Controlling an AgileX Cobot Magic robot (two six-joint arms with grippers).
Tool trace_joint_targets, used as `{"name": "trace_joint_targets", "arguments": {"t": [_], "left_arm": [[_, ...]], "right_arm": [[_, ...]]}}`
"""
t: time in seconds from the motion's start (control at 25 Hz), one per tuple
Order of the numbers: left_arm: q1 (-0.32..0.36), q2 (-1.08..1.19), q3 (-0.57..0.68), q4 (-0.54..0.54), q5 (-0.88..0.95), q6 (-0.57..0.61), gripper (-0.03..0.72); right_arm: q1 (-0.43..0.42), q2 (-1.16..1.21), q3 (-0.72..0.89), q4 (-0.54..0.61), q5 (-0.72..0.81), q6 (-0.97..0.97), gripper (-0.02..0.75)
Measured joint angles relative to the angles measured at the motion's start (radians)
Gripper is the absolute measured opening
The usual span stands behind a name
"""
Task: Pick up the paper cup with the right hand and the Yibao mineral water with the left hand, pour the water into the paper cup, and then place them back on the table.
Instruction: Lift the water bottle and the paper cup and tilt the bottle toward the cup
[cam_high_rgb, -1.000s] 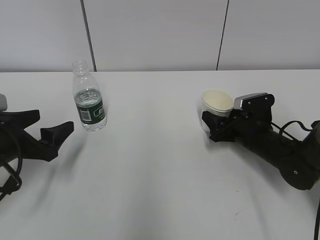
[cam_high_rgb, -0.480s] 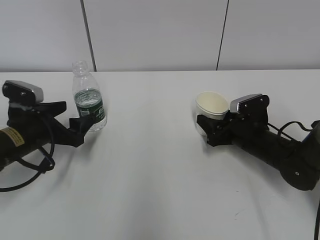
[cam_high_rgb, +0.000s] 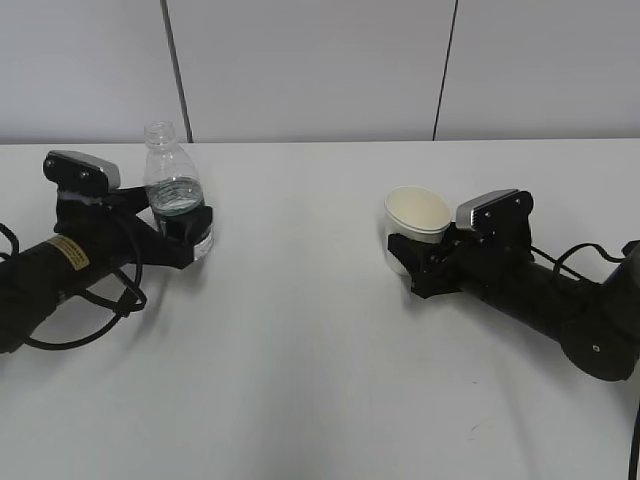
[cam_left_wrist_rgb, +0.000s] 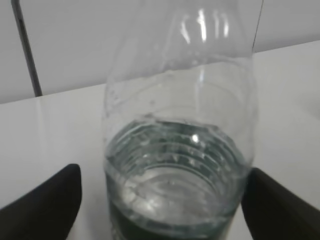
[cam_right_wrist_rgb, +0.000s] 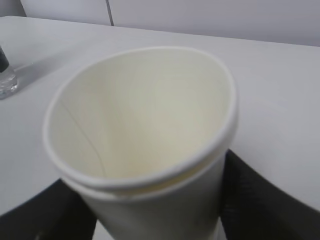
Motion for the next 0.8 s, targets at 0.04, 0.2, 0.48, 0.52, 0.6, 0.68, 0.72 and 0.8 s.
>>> {"name": "trace_joint_targets", "arguments": {"t": [0.04, 0.2, 0.48, 0.52, 0.6, 0.68, 0.72, 0.8], "left_arm": [[-0.001, 0.005, -0.012, 0.0, 0.0, 0.0, 0.591], [-0.002, 0.019, -0.037, -0.01, 0.0, 0.0, 0.57], [-0.003, 0.019, -0.04, -0.029, 0.0, 0.0, 0.462], [-0.003, 0.019, -0.04, -0.03, 0.0, 0.0, 0.446], [-0.003, 0.019, -0.04, -0.031, 0.001, 0.0, 0.427], [-0.003, 0.019, -0.04, -0.031, 0.001, 0.0, 0.422], [-0.003, 0.019, -0.04, -0.031, 0.001, 0.0, 0.421], [-0.004, 0.019, -0.04, -0.031, 0.001, 0.0, 0.419]], "right_arm": [[0.0, 0.0, 0.0, -0.002, 0.0, 0.0, 0.512], [0.0, 0.0, 0.0, -0.015, 0.0, 0.0, 0.512], [0.0, 0.0, 0.0, -0.035, 0.0, 0.005, 0.511], [0.0, 0.0, 0.0, -0.046, 0.0, 0.006, 0.511], [0.004, 0.0, 0.0, -0.067, -0.002, 0.008, 0.511], [0.017, 0.0, 0.0, -0.076, -0.003, 0.008, 0.51], [0.022, 0.0, -0.002, -0.078, -0.003, 0.008, 0.51], [0.044, 0.0, -0.006, -0.09, -0.003, 0.01, 0.51]]}}
